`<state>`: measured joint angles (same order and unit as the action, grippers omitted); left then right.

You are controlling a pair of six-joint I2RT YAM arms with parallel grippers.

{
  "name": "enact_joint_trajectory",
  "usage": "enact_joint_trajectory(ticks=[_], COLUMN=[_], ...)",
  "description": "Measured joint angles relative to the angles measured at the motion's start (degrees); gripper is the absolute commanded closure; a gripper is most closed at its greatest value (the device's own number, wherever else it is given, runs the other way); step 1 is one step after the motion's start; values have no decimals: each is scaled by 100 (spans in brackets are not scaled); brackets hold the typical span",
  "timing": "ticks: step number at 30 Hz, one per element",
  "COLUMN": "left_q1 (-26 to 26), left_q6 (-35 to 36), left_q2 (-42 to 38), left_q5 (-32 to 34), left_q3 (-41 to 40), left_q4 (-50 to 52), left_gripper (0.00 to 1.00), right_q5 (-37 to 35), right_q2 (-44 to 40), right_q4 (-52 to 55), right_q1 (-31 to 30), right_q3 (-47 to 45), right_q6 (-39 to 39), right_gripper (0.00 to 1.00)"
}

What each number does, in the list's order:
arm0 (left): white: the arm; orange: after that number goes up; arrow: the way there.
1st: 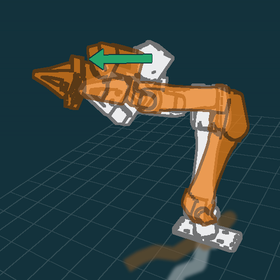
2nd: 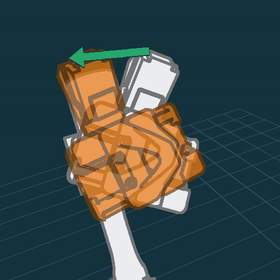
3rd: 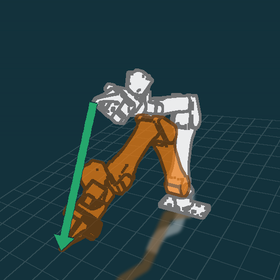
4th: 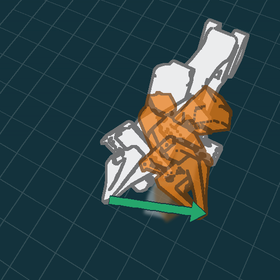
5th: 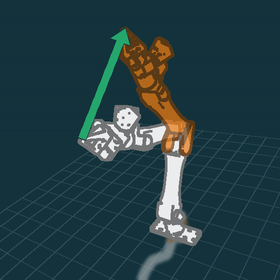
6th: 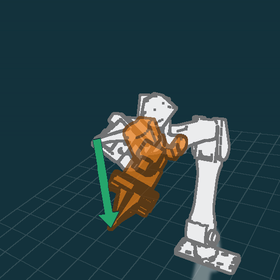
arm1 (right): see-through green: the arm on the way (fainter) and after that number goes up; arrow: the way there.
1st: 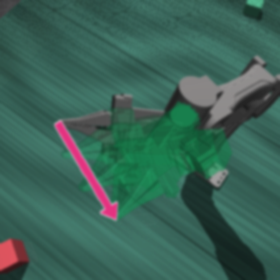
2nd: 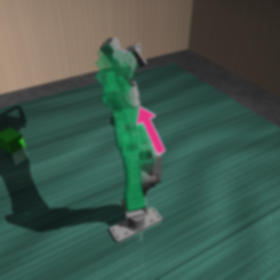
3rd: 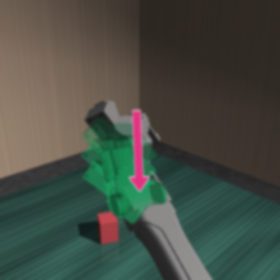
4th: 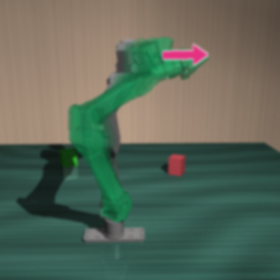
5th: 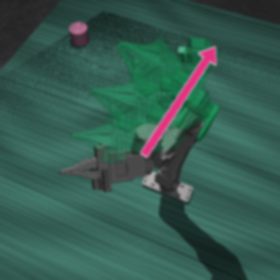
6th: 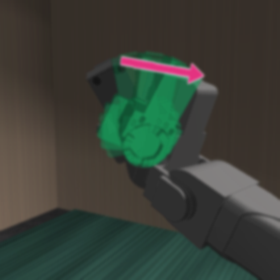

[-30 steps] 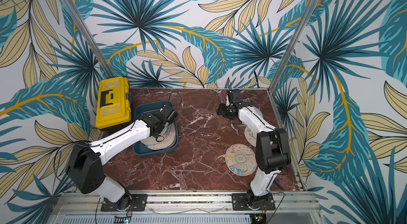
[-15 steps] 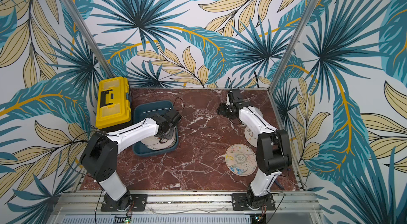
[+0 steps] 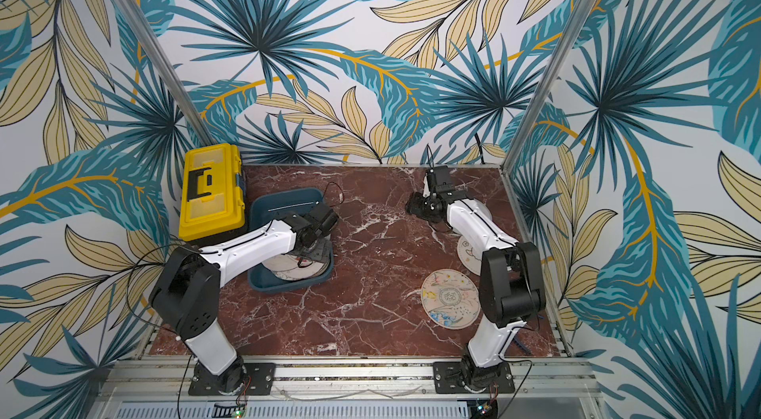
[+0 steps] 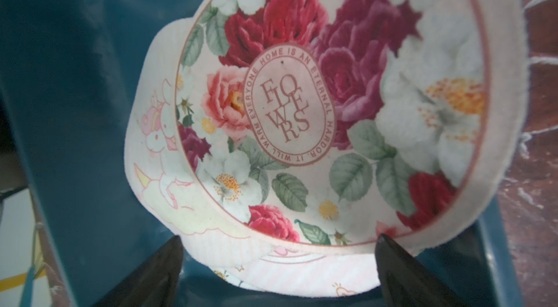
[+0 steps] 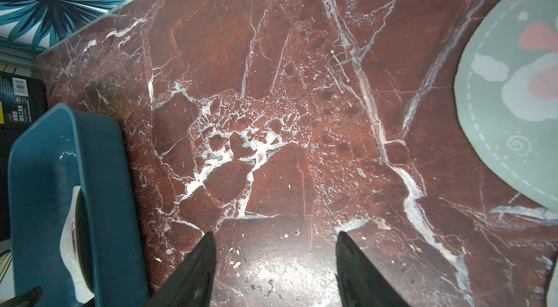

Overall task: Put the coasters into the storage box
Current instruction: Move the storage box to the center of the board.

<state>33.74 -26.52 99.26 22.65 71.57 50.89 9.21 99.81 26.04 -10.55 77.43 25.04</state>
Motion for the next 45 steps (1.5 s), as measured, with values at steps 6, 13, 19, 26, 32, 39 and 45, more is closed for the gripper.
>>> enact_joint_trajectory(ticks=[6, 13, 19, 26, 32, 39, 45], left_q1=[-199, -470, -470, -407, -90, 271, 407], left_q6=[-11, 48, 221, 450, 743, 986, 1071], left_q2=[-15, 212, 951, 1495, 1895, 2417, 2518], left_q5=[26, 68, 46, -101, -269, -717, -1054], left_q3=[2, 184, 813, 1506, 2146, 2911, 3038], left_q4=[-24, -317, -601, -691, -697, -789, -955], left_gripper=[1, 0, 0, 1, 0, 0, 1], right_q5=[2, 2, -20, -120, -293, -616, -866], right_q2=[0, 0, 0, 0, 0, 13, 219], right_q4=[-2, -2, 2, 66, 240, 297, 332], right_q1=[2, 2, 2, 2, 22, 192, 525], right_q3=[-17, -42, -42, -26, 201, 391, 404], right_q6=[-2, -2, -28, -114, -131, -131, -127], right_gripper=[37, 36, 34, 34, 33, 31, 30])
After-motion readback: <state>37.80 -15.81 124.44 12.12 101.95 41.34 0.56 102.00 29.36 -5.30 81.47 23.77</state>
